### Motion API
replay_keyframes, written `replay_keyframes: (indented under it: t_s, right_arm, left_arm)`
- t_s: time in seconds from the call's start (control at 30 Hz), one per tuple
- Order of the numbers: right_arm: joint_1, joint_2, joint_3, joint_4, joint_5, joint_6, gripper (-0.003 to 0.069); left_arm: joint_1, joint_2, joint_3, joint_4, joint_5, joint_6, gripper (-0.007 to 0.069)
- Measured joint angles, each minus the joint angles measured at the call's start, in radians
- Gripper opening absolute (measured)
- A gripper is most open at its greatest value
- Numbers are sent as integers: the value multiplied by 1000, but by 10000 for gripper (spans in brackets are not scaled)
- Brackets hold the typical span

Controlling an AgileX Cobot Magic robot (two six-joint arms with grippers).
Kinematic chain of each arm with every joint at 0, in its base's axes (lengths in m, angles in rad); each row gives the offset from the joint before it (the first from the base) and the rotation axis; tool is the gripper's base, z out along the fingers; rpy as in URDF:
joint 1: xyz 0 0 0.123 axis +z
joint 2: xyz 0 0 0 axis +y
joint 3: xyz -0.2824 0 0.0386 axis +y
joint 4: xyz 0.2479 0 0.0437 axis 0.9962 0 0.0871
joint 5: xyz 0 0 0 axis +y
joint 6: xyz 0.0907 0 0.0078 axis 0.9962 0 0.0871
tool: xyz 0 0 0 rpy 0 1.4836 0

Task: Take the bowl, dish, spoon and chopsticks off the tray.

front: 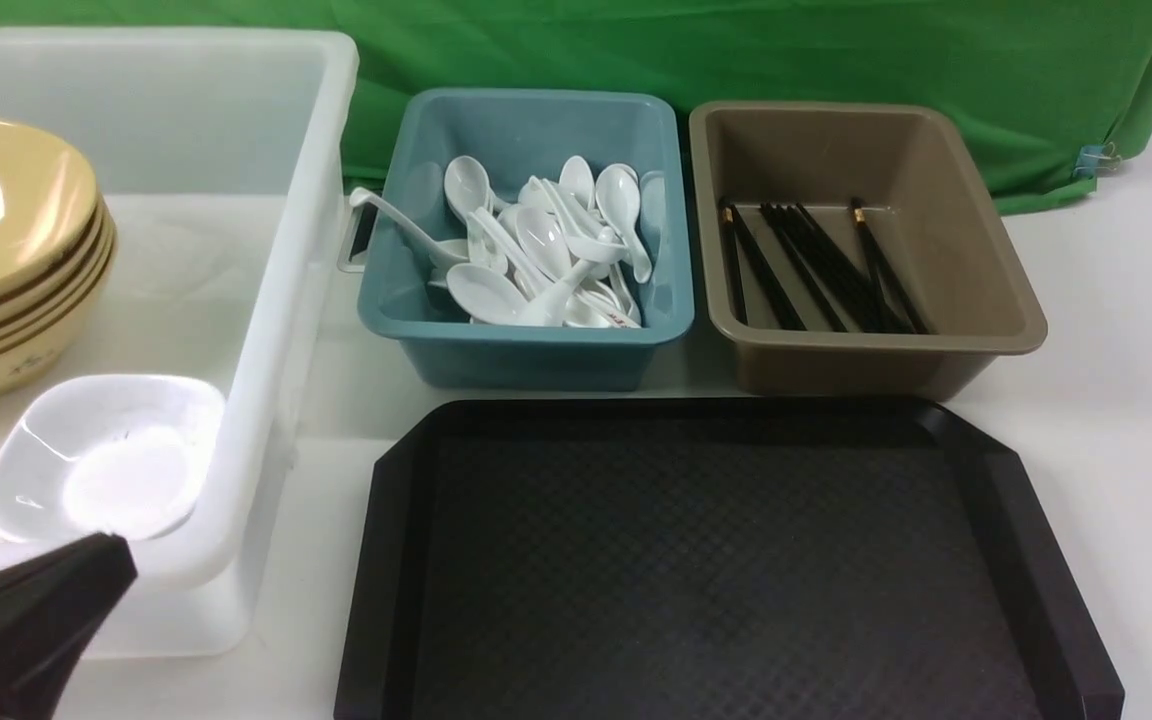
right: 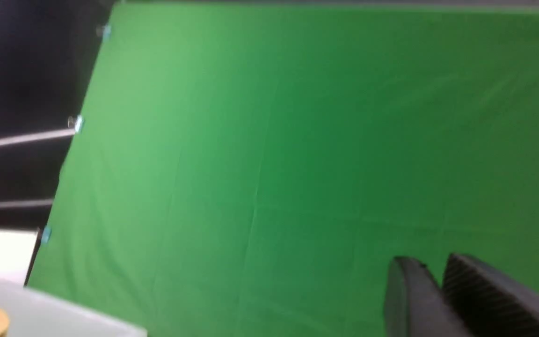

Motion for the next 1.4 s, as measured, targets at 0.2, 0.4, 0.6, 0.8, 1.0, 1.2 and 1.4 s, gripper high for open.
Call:
replay_keyframes:
  t_s: [0.2, 0.4, 0.6, 0.8, 1.0, 1.2, 1.4]
  right_arm:
    - [0, 0, 0, 0, 4, 0, 223]
    - [0, 0, 0, 0, 4, 0, 237]
    - [0, 0, 0, 0, 4, 0, 237]
    - [0, 0, 0, 0, 4, 0, 238]
    - [0, 0, 0, 0, 4, 0, 238]
    - [0, 0, 0, 0, 5, 0, 238]
    - [0, 0, 0, 0, 9, 0, 238]
  left_arm:
    - [0, 0, 0, 2, -38, 0, -3]
    - [0, 0, 0, 8, -42, 0, -3]
    - [0, 0, 0, 133, -64, 10, -3]
    - [44, -59, 17, 297, -61, -59, 0]
    - [240, -234, 163, 367, -61, -137, 1]
    - [288, -305, 234, 391, 67, -149, 1]
    - [279, -305, 239, 400, 91, -151, 1]
